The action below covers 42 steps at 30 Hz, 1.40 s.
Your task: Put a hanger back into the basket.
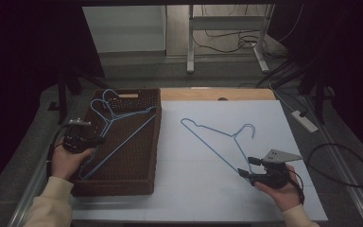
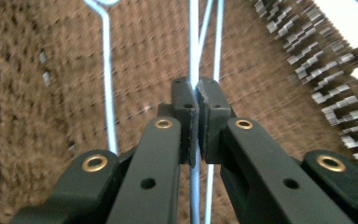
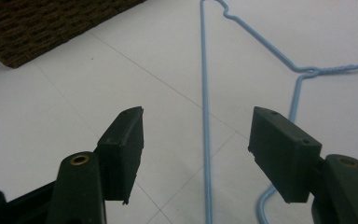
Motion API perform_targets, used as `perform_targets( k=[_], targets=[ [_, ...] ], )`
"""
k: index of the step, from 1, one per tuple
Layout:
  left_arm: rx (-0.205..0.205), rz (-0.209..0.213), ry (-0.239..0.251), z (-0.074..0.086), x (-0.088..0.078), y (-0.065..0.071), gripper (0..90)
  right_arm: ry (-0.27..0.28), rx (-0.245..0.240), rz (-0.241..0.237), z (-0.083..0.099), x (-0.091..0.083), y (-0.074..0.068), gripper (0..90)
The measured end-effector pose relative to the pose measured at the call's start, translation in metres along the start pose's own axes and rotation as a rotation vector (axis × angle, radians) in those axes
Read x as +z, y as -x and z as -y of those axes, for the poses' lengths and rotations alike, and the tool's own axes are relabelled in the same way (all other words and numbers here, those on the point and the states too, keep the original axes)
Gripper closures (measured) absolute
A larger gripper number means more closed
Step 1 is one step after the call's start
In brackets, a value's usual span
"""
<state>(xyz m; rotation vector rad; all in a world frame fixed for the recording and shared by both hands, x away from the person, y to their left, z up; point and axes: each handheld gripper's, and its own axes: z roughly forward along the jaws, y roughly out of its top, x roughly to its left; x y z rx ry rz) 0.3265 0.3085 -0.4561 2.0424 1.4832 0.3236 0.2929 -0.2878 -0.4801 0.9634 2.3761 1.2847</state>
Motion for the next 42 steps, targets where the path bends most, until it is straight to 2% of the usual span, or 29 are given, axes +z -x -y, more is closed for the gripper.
perform_targets(
  k=[1,2,4,6,7,8,9,10,11,12,13,14,15,16,17,18,21,22,24,25,27,32,35,42],
  targets=[
    [0.005,-0.039,-0.027,-0.001,0.003,0.001,87.0,-0.004,0.002,-0.001,0.000,0.000,0.000,36.3],
    [0.005,-0.039,-0.027,-0.001,0.003,0.001,86.9,-0.004,0.002,-0.001,0.000,0.000,0.000,36.2],
    [0.004,-0.083,-0.048,-0.003,0.006,0.003,86.7,-0.004,0.002,-0.001,0.000,0.000,0.000,36.2],
    [0.012,-0.109,-0.060,-0.004,0.008,0.004,86.7,-0.007,0.003,-0.002,0.000,0.001,0.000,36.2],
    [0.012,-0.109,-0.060,-0.004,0.008,0.004,86.5,-0.009,0.002,-0.003,0.001,0.001,0.000,36.2],
    [0.025,-0.143,-0.073,-0.004,0.010,0.005,86.1,-0.009,0.001,-0.003,0.001,0.001,0.000,36.2],
    [0.028,-0.155,-0.069,-0.004,0.010,0.005,84.8,-0.009,0.001,-0.003,0.001,0.001,0.000,36.2],
    [0.033,-0.180,-0.062,-0.004,0.011,0.005,79.9,-0.009,0.002,-0.003,0.001,0.001,0.000,36.2],
    [0.045,-0.218,-0.054,-0.005,0.011,0.006,71.6,-0.008,0.001,-0.003,0.000,0.001,0.000,36.2],
    [0.053,-0.235,-0.040,-0.005,0.010,0.006,61.6,-0.009,0.001,-0.003,0.001,0.001,0.000,36.2],
    [0.058,-0.247,-0.017,-0.005,0.008,0.008,55.4,-0.009,0.001,-0.002,0.001,0.001,0.000,36.2],
    [0.063,-0.234,0.020,-0.005,0.004,0.009,51.4,-0.010,0.002,-0.002,0.001,0.001,0.000,36.2],
    [0.063,-0.234,0.020,-0.005,0.004,0.009,47.4,-0.010,0.002,-0.002,0.001,0.001,0.000,36.2],
    [0.068,-0.211,0.044,-0.005,0.000,0.011,45.3,-0.009,0.002,-0.003,0.001,0.000,0.001,36.1],
    [0.062,-0.139,0.102,-0.004,-0.008,0.013,43.7,-0.008,0.002,-0.002,0.001,0.000,0.001,36.1],
    [0.062,-0.139,0.102,-0.004,-0.008,0.013,41.9,-0.008,0.002,-0.002,0.001,0.000,0.001,36.1],
    [0.063,-0.040,0.183,0.000,-0.020,0.018,39.8,-0.009,0.002,-0.001,0.001,0.000,0.001,36.1],
    [0.066,0.010,0.226,0.003,-0.027,0.021,38.5,-0.009,0.001,0.000,0.001,-0.001,0.001,36.1],
    [0.077,0.056,0.264,0.005,-0.033,0.027,38.3,-0.008,0.002,0.000,0.001,-0.001,0.001,36.0],
    [0.077,0.056,0.264,0.005,-0.033,0.027,37.9,-0.008,0.002,0.000,0.001,-0.001,0.001,36.0],
    [0.101,0.092,0.300,0.009,-0.038,0.036,37.2,-0.009,0.002,0.003,0.001,-0.001,0.001,36.1],
    [0.131,0.148,0.331,0.015,-0.044,0.054,36.6,-0.009,0.003,0.004,0.001,-0.001,0.001,36.0],
    [0.141,0.206,0.367,0.018,-0.048,0.068,36.4,-0.008,0.002,0.007,0.001,-0.001,0.001,35.7],
    [0.183,0.268,0.386,0.025,-0.047,0.096,35.6,-0.005,-0.008,0.027,-0.001,-0.003,-0.001,34.0]
  ],
)
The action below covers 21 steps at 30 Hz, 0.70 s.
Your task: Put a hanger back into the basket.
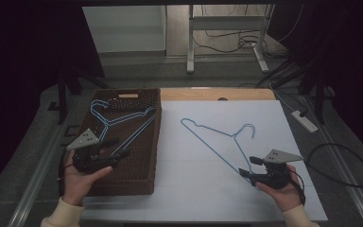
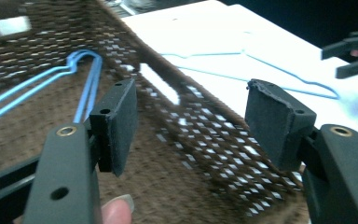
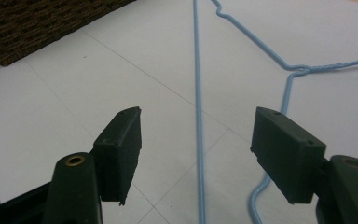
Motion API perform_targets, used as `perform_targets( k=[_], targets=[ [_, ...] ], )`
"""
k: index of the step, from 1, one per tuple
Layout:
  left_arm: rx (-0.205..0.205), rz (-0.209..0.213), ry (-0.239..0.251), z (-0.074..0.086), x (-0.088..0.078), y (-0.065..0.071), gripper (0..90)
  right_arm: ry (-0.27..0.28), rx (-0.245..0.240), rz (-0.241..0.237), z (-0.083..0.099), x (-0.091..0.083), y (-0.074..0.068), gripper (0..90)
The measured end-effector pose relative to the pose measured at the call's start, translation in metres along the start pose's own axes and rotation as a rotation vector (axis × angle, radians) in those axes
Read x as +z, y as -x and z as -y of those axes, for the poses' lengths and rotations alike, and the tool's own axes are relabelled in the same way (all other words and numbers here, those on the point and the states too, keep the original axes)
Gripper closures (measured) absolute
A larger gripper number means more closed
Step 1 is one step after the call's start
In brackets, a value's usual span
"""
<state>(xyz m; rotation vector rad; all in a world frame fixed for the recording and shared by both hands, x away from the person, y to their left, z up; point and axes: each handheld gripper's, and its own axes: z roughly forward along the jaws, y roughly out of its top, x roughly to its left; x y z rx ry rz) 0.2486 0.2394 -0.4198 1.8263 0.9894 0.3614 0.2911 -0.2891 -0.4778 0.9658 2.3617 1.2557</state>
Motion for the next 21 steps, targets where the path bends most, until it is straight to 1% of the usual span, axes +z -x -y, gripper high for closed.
perform_targets(
  k=[3,6,8,9,11,12,15,18,21],
  targets=[
    [0.018,0.002,-0.004,0.003,0.003,0.012,35.6,0.005,0.000,0.001,0.000,-0.001,-0.001,33.8],
    [0.037,0.000,-0.024,0.008,0.006,0.022,35.6,0.001,0.000,0.001,0.000,-0.001,0.000,33.8],
    [0.035,0.012,-0.032,0.010,0.007,0.028,35.6,-0.003,-0.001,0.006,0.000,-0.001,0.001,33.7],
    [0.029,0.012,-0.032,0.011,0.008,0.029,35.6,-0.004,-0.001,0.009,0.001,-0.001,0.001,33.7],
    [0.005,0.029,-0.025,0.013,0.010,0.030,35.7,-0.003,-0.003,0.012,0.001,-0.001,0.001,33.7],
    [0.001,0.032,-0.023,0.013,0.011,0.030,35.7,-0.003,-0.004,0.013,0.001,-0.001,0.002,33.7],
    [0.009,0.030,-0.030,0.014,0.014,0.031,35.6,-0.004,-0.006,0.016,0.001,-0.002,0.003,33.7],
    [0.032,0.012,-0.042,0.015,0.016,0.034,35.6,-0.009,-0.003,0.017,0.002,-0.001,0.003,33.7],
    [0.039,0.024,-0.038,0.016,0.016,0.035,35.3,-0.011,0.000,0.020,0.003,-0.001,0.003,33.7]
  ],
)
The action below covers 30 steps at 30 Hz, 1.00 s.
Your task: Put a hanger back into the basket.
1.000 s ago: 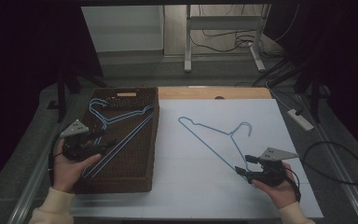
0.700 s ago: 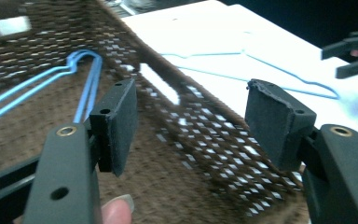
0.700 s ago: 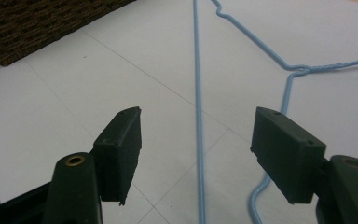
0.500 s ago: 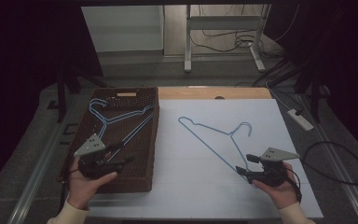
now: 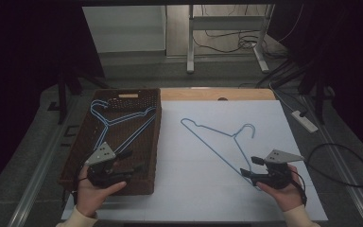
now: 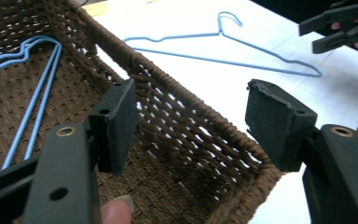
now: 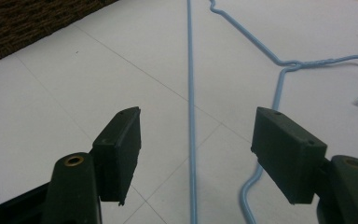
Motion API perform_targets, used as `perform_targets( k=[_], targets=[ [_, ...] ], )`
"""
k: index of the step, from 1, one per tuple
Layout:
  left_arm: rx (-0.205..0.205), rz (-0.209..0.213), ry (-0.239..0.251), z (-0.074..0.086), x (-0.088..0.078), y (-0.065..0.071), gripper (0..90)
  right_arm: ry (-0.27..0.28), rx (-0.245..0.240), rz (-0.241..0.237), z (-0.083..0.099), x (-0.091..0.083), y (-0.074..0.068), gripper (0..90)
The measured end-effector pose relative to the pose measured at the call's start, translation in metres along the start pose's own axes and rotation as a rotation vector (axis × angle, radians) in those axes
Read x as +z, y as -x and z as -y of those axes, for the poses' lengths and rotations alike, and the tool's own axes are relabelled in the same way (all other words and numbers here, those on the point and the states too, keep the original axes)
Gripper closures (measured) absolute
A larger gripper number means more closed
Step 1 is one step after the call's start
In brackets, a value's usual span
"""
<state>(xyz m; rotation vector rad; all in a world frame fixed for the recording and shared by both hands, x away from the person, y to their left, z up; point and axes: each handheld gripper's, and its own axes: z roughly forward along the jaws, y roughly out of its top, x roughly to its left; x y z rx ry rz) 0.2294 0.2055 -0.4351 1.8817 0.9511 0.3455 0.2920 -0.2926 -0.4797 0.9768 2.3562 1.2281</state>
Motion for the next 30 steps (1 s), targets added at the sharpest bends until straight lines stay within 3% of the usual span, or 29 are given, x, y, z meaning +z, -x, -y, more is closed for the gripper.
perform_targets(
  k=[10,17,23,24,25,26,30],
  targets=[
    [0.011,0.004,0.015,-0.001,-0.004,0.001,34.8,-0.011,0.020,0.041,-0.008,-0.001,-0.010,30.2],
    [0.011,0.001,0.015,-0.002,-0.005,0.002,34.7,-0.075,0.031,0.059,-0.022,0.010,-0.026,34.3],
    [0.012,0.003,0.009,-0.002,-0.005,0.003,34.2,-0.123,0.048,0.055,-0.035,0.025,-0.032,48.4],
    [0.012,0.003,0.009,-0.002,-0.005,0.004,34.2,-0.137,0.052,0.062,-0.037,0.029,-0.034,52.5],
    [0.012,0.002,0.010,-0.002,-0.006,0.004,34.1,-0.159,0.059,0.056,-0.038,0.035,-0.036,63.9],
    [0.012,0.002,0.010,-0.002,-0.006,0.004,34.1,-0.159,0.059,0.056,-0.038,0.035,-0.036,63.9],
    [0.012,0.000,0.007,-0.002,-0.006,0.004,34.0,-0.238,0.044,0.036,-0.035,0.045,-0.035,85.8]
  ],
)
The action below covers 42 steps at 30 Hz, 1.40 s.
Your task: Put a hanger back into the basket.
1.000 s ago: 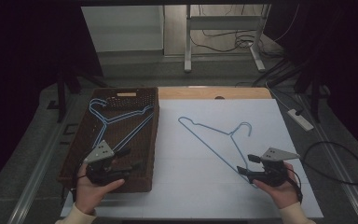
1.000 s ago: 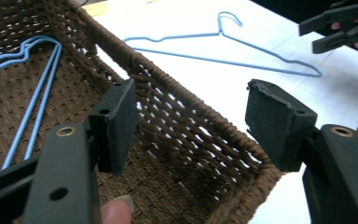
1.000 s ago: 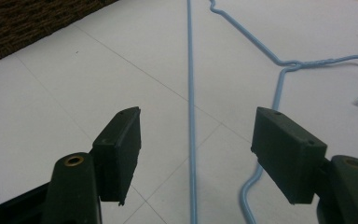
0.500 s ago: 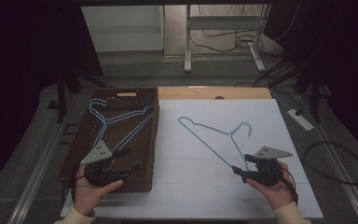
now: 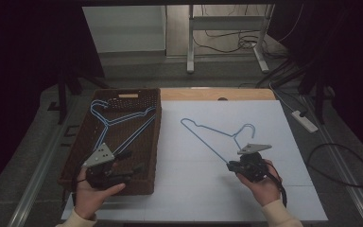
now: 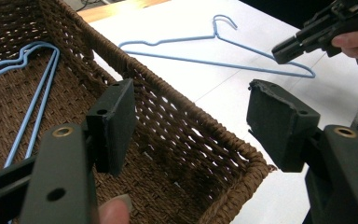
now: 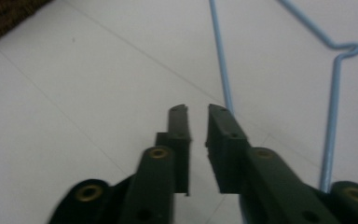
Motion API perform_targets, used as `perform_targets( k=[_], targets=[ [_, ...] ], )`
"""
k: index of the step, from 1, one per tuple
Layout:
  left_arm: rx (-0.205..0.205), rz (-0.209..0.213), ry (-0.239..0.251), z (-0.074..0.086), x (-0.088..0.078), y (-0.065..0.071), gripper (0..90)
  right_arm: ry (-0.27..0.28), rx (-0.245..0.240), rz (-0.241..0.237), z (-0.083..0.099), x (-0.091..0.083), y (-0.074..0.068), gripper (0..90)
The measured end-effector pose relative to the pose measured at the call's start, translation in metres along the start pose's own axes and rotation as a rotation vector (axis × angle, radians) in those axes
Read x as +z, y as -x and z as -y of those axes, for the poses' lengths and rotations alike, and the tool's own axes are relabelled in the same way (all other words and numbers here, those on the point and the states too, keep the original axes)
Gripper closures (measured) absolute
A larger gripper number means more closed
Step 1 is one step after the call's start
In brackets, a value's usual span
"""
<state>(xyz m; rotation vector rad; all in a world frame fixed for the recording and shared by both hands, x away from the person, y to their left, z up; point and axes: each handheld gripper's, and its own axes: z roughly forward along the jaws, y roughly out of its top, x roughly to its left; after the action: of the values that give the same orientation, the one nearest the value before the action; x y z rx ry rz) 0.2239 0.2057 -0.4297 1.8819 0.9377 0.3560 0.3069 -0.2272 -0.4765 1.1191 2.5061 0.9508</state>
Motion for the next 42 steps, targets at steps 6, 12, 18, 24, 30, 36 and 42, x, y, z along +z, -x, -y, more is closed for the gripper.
perform_targets(
  k=[6,12,18,24,30,36,42],
  targets=[
    [0.003,-0.002,-0.007,0.001,0.001,0.001,34.0,-0.088,-0.004,0.012,0.012,0.004,0.005,90.0],
    [0.004,-0.002,-0.010,0.002,0.002,0.001,34.0,-0.139,0.006,0.045,0.034,-0.002,0.013,90.0],
    [0.003,-0.005,-0.011,0.002,0.003,0.000,33.8,-0.174,0.006,0.056,0.039,0.001,0.021,90.0],
    [0.004,-0.005,-0.015,0.003,0.003,0.000,33.8,-0.175,0.013,0.075,0.042,-0.003,0.028,90.0],
    [0.004,-0.004,-0.015,0.003,0.003,0.000,33.8,-0.167,0.055,0.099,0.046,-0.008,0.046,90.0],
    [0.003,-0.004,-0.014,0.003,0.003,0.001,33.8,-0.151,0.113,0.142,0.047,-0.012,0.076,90.0],
    [0.002,-0.006,-0.014,0.003,0.003,0.001,33.8,-0.138,0.146,0.165,0.044,-0.010,0.093,90.0]
  ],
)
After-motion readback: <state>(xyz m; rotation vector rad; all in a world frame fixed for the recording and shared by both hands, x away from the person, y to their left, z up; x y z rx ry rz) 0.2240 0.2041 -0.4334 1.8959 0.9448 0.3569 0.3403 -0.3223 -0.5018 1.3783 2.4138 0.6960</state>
